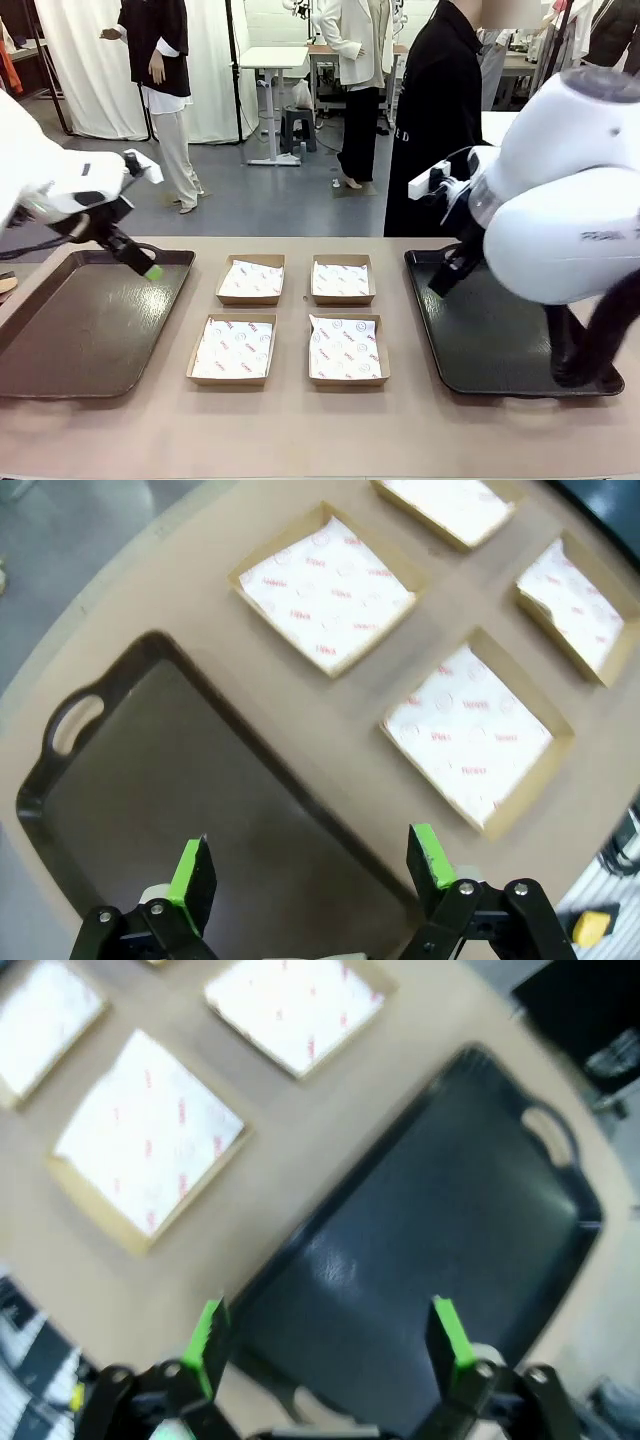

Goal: Individually package the donuts and arrange them on the tray.
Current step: Pick up one Paper togo box.

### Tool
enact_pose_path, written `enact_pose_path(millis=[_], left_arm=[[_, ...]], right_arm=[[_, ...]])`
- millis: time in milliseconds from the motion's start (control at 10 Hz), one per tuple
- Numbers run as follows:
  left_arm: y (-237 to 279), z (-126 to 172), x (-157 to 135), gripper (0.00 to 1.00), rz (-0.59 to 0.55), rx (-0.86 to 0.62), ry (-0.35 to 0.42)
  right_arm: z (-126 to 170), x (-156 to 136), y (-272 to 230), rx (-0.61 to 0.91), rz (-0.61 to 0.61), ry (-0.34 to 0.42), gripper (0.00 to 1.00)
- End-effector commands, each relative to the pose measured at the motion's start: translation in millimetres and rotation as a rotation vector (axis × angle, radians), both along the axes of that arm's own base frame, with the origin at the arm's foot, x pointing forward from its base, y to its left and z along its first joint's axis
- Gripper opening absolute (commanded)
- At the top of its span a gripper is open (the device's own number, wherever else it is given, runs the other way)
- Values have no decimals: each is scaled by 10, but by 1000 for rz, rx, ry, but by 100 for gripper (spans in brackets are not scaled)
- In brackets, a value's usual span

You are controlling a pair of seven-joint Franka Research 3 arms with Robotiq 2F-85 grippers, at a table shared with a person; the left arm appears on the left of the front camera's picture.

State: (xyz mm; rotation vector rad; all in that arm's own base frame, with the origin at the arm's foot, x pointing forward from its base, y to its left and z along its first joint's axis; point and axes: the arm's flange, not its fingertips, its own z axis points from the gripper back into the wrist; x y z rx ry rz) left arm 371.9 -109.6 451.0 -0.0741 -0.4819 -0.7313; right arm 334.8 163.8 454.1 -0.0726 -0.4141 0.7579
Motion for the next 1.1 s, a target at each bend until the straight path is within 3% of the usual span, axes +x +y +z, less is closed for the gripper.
enact_pose_path(millis=[0, 100, 200, 300, 500, 600, 700, 900, 1000], left_arm=[[520, -581, -1393, 100, -66, 0, 92], [505, -581, -1468, 100, -64, -1, 106], [460, -580, -1434, 100, -40, 17, 63], [174, 167, -242, 100, -43, 9, 99], [174, 167, -242, 100, -43, 9, 99], [174, 167, -242, 100, -43, 9, 99], [194, 219, -306, 100, -42, 16, 112], [538, 278, -307, 100, -25, -475, 361], [726, 306, -358, 100, -44, -719, 459]], right_arm=[[-637, -1455, -829, -26, 21, 30, 100], [-646, -1524, -901, -23, 4, 18, 100], [-660, -1429, -947, -79, -33, -24, 100], [297, -285, -190, -34, -15, 42, 100], [297, -285, -190, -34, -15, 42, 100], [431, -393, -282, -48, -28, 33, 100], [387, -316, -516, 259, -15, 155, 100], [276, -375, -1112, 890, 13, 344, 100], [157, -450, -1503, 1225, 45, 382, 100]])
